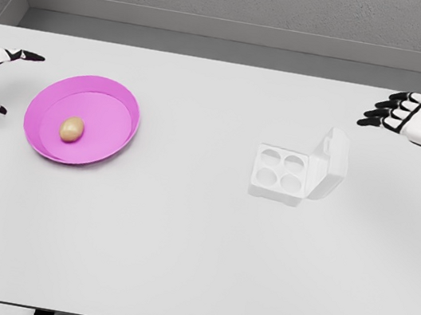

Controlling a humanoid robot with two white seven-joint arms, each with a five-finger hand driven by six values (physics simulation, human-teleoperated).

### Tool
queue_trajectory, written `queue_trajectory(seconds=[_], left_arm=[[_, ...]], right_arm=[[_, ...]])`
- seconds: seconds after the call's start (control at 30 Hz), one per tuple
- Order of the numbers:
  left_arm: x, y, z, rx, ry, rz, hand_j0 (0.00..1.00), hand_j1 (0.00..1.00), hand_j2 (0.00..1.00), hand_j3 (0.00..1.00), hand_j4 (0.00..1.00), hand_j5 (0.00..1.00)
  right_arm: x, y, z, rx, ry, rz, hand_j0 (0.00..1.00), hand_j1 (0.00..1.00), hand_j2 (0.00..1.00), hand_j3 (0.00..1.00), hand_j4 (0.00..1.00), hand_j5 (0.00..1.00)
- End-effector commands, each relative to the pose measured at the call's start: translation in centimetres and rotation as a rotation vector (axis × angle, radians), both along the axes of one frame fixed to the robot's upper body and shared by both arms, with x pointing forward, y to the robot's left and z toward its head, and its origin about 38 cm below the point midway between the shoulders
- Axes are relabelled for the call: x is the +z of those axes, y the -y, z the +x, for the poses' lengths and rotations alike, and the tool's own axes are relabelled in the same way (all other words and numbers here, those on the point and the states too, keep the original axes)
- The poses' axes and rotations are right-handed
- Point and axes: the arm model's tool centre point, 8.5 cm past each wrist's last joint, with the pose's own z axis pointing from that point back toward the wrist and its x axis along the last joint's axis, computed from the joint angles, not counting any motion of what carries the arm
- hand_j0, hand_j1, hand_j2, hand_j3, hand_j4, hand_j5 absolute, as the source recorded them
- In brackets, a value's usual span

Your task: Pack egg into the box and close the box lid

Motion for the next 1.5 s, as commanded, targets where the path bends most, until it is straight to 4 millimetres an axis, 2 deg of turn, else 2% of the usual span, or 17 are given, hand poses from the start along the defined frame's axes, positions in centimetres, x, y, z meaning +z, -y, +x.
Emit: queue_trajectory(seconds=[0.0, 0.07, 0.2, 0.37, 0.4, 0.47, 0.53, 0.57, 0.73, 0.77, 0.97, 1.03, 1.1, 1.17, 1.2, 1.3, 1.47], left_arm=[[-0.3, 0.2, 0.0, -0.006, -0.01, 0.003, 1.0, 1.0, 1.0, 1.0, 1.0, 1.0], [-0.1, 0.8, 0.4, -0.027, -0.017, 0.021, 1.0, 1.0, 1.0, 1.0, 1.0, 1.0], [0.8, 3.9, 2.3, -0.133, -0.049, 0.127, 1.0, 1.0, 1.0, 1.0, 1.0, 1.0], [0.8, 4.3, 2.4, -0.143, -0.046, 0.123, 1.0, 1.0, 1.0, 1.0, 1.0, 1.0], [1.3, 5.1, 2.7, -0.169, -0.04, 0.141, 1.0, 1.0, 1.0, 1.0, 1.0, 1.0], [1.6, 8.5, 2.9, -0.275, -0.028, 0.181, 1.0, 1.0, 1.0, 1.0, 1.0, 1.0], [1.3, 9.4, 3.1, -0.296, -0.031, 0.192, 1.0, 1.0, 1.0, 1.0, 1.0, 1.0], [1.1, 10.0, 3.3, -0.304, -0.031, 0.184, 1.0, 1.0, 1.0, 1.0, 1.0, 1.0], [0.5, 9.9, 3.1, -0.311, -0.044, 0.226, 1.0, 1.0, 1.0, 1.0, 1.0, 1.0], [0.4, 10.1, 3.1, -0.314, -0.046, 0.226, 0.99, 0.99, 0.99, 0.99, 0.99, 0.99], [0.2, 10.9, 2.5, -0.352, -0.044, 0.236, 1.0, 1.0, 1.0, 1.0, 1.0, 1.0], [0.1, 10.8, 2.5, -0.351, -0.048, 0.237, 0.99, 0.99, 0.99, 0.99, 0.99, 0.99], [0.1, 10.9, 2.5, -0.352, -0.047, 0.237, 0.92, 0.92, 0.92, 0.92, 0.92, 0.92], [0.2, 10.9, 2.4, -0.356, -0.044, 0.238, 0.93, 0.93, 0.93, 0.93, 0.93, 0.93], [0.5, 10.1, 2.1, -0.349, -0.043, 0.25, 0.93, 0.93, 0.93, 0.93, 0.93, 0.93], [-0.3, 10.8, 1.6, -0.383, -0.066, 0.269, 0.93, 0.93, 0.93, 0.93, 0.93, 0.93], [0.0, 11.0, 1.2, -0.405, -0.059, 0.279, 0.93, 0.93, 0.93, 0.93, 0.93, 0.93]], right_arm=[[0.1, -0.1, 0.0, 0.0, 0.0, 0.003, 1.0, 1.0, 1.0, 1.0, 1.0, 1.0], [0.2, 0.1, 0.0, -0.003, 0.003, 0.003, 1.0, 1.0, 1.0, 1.0, 1.0, 1.0], [1.3, 2.7, 0.2, -0.076, 0.018, -0.002, 1.0, 1.0, 1.0, 1.0, 1.0, 1.0], [-0.6, 3.7, -0.3, -0.099, -0.039, -0.035, 1.0, 1.0, 1.0, 1.0, 1.0, 1.0], [-1.3, 3.7, -0.5, -0.098, -0.056, -0.039, 1.0, 1.0, 1.0, 1.0, 1.0, 1.0], [-2.4, 3.6, -0.5, -0.095, -0.091, -0.044, 1.0, 1.0, 1.0, 1.0, 1.0, 1.0], [-4.3, 3.2, -0.6, -0.085, -0.139, -0.05, 1.0, 1.0, 1.0, 1.0, 1.0, 1.0], [-4.5, 3.4, -0.5, -0.091, -0.146, -0.049, 1.0, 1.0, 1.0, 1.0, 1.0, 1.0], [-6.4, 4.3, -0.3, -0.124, -0.188, -0.081, 1.0, 1.0, 1.0, 1.0, 1.0, 1.0], [-7.3, 3.9, -0.3, -0.115, -0.202, -0.088, 1.0, 1.0, 1.0, 1.0, 1.0, 1.0], [-9.0, 3.3, -0.6, -0.097, -0.235, -0.128, 1.0, 1.0, 1.0, 1.0, 1.0, 1.0], [-9.2, 3.2, -0.6, -0.093, -0.235, -0.13, 1.0, 1.0, 1.0, 1.0, 1.0, 1.0], [-9.2, 3.1, -0.5, -0.092, -0.234, -0.129, 1.0, 1.0, 1.0, 1.0, 1.0, 1.0], [-9.4, 2.8, -0.5, -0.086, -0.235, -0.126, 1.0, 1.0, 1.0, 1.0, 1.0, 1.0], [-9.4, 2.8, -0.5, -0.085, -0.236, -0.123, 1.0, 1.0, 1.0, 1.0, 1.0, 1.0], [-9.5, 2.5, -0.4, -0.081, -0.234, -0.12, 1.0, 1.0, 1.0, 1.0, 1.0, 1.0], [-9.3, 2.2, -0.3, -0.076, -0.227, -0.115, 1.0, 1.0, 1.0, 1.0, 1.0, 1.0]])
